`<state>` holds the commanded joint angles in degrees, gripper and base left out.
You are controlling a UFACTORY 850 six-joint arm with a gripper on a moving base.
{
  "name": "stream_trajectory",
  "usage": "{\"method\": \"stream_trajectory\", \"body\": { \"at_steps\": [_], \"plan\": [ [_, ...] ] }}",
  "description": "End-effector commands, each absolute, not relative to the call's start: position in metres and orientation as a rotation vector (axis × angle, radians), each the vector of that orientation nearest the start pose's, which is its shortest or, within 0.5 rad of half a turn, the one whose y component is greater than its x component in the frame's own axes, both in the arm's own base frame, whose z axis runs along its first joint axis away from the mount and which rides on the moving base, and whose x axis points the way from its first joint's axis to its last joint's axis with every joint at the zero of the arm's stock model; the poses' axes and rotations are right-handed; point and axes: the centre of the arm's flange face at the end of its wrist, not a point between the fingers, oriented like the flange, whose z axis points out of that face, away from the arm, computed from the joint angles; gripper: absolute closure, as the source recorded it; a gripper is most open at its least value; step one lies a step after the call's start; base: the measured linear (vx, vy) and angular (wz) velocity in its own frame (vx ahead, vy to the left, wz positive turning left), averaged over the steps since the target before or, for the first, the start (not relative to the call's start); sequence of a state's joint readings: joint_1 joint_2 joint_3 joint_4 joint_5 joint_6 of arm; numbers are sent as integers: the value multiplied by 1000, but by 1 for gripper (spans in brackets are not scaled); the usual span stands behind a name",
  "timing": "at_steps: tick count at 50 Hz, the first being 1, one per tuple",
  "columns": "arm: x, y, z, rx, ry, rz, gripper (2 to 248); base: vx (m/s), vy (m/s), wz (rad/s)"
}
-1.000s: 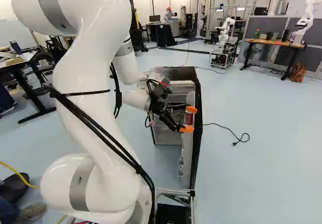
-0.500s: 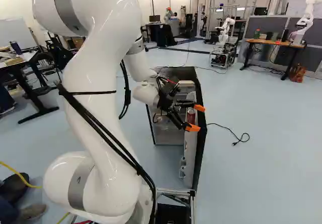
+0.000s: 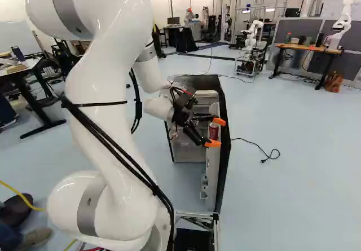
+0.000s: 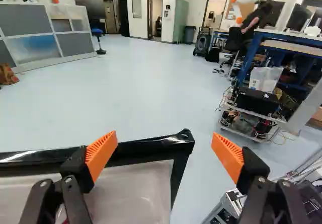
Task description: Grab a drink from the fridge
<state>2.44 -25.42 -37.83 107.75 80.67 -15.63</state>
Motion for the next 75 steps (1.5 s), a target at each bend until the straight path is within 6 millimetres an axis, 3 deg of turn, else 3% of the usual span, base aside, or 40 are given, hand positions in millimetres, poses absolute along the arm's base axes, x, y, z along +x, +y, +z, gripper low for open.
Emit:
{"method": "stream_trajectory", "body": {
  "at_steps": [14,22,43,75],
  "plan": [
    [367,-36,309,1305,-1367,940,3,0,0,0],
    [365,-30,309,1319,-1355,950,3,0,0,0],
    [373,-31,290,1321,-1326,919,3,0,0,0],
    [391,-55,291,1261,-1388,893,3,0,0,0]
  ]
}}
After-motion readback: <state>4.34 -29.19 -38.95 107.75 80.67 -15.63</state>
